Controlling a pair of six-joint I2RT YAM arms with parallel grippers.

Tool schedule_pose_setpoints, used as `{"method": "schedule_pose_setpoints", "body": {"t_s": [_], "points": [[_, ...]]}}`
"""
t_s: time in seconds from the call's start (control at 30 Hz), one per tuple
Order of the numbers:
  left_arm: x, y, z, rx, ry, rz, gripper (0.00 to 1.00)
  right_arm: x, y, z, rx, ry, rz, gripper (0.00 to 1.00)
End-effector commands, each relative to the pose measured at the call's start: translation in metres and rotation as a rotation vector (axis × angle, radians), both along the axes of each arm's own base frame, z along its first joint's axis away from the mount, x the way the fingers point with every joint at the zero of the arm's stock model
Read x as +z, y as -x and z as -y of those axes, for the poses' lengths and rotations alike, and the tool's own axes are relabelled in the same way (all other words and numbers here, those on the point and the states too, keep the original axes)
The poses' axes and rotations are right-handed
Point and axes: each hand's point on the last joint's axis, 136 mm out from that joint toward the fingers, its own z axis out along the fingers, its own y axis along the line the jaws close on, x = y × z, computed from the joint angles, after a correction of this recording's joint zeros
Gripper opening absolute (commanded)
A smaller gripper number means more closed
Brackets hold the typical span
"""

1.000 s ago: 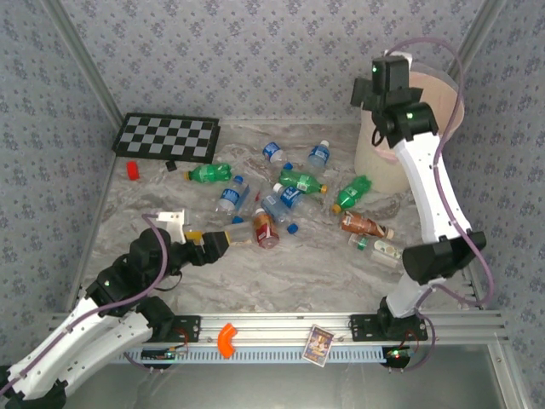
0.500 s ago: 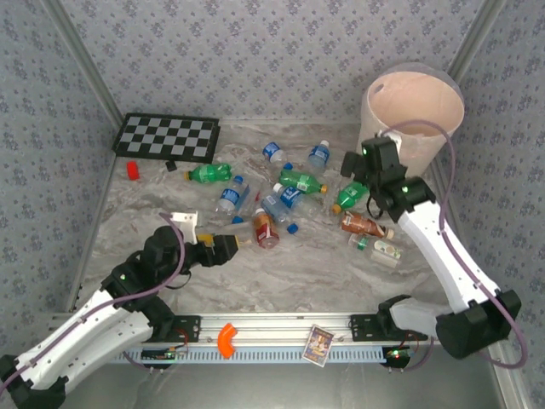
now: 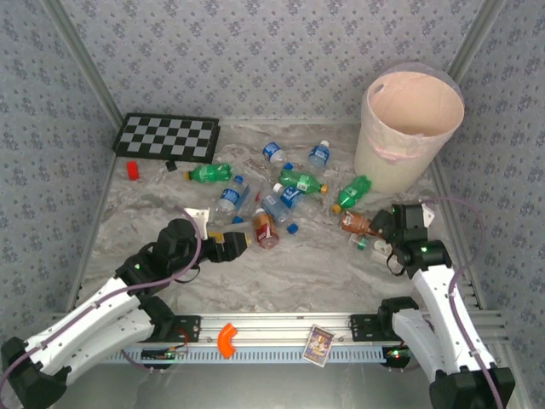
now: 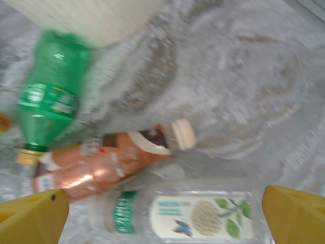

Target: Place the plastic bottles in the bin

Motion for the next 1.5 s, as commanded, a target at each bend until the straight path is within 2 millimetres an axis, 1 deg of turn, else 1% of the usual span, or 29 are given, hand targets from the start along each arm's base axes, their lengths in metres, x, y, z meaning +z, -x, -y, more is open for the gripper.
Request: {"method": "schedule_pose_setpoints", "body": {"t_s": [0.0,0.07,0.17,0.3,0.4,0.5,0.63,0.87,0.9,0.97,1.03,1.2,1.3,1.37,1.47], "points": [[0.018,0.001,0.009,-0.026,0.051,0.026,1.0,-0.019,0.023,0.012,-0.078,-0.021,-0.081,1.0],[0.017,0.0,0.01,-0.024,0.051,0.024,1.0,-0.028,0.031,0.019,-0.115,-0.028,-0.11,0.99],[0.016,-0.001,0.01,-0.022,0.047,0.021,1.0,-0.042,0.037,0.02,-0.137,-0.079,-0.136,1.0],[0.014,-0.002,0.011,-0.023,0.042,0.018,1.0,-0.054,0.031,0.007,-0.104,-0.17,-0.127,1.0],[0.014,-0.002,0.011,-0.023,0.042,0.02,1.0,-0.056,0.023,-0.004,-0.057,-0.217,-0.098,1.0],[0.013,-0.003,0.011,-0.022,0.037,0.018,1.0,-0.06,0.022,-0.017,-0.032,-0.285,-0.094,1.0],[0.011,-0.004,0.013,-0.022,0.037,0.017,1.0,-0.066,0.023,-0.041,0.02,-0.366,-0.086,1.0],[0.013,-0.004,0.017,-0.032,0.035,0.01,1.0,-0.065,0.02,-0.079,0.142,-0.368,-0.072,1.0],[0.012,-0.004,0.016,-0.03,0.033,0.01,1.0,-0.062,0.015,-0.085,0.162,-0.378,-0.051,1.0],[0.011,-0.004,0.016,-0.029,0.031,0.008,1.0,-0.062,0.013,-0.097,0.19,-0.387,-0.048,1.0],[0.012,-0.003,0.016,-0.029,0.033,0.007,1.0,-0.063,0.012,-0.107,0.211,-0.386,-0.052,0.99],[0.015,-0.003,0.017,-0.033,0.037,0.012,1.0,-0.063,0.01,-0.142,0.317,-0.384,-0.066,1.0],[0.017,-0.003,0.017,-0.035,0.037,0.018,1.0,-0.059,0.007,-0.162,0.399,-0.361,-0.075,1.0],[0.017,-0.003,0.017,-0.036,0.033,0.015,1.0,-0.056,0.006,-0.171,0.449,-0.315,-0.096,1.0],[0.018,-0.002,0.016,-0.037,0.028,0.016,1.0,-0.05,0.004,-0.173,0.485,-0.238,-0.118,0.99]]}}
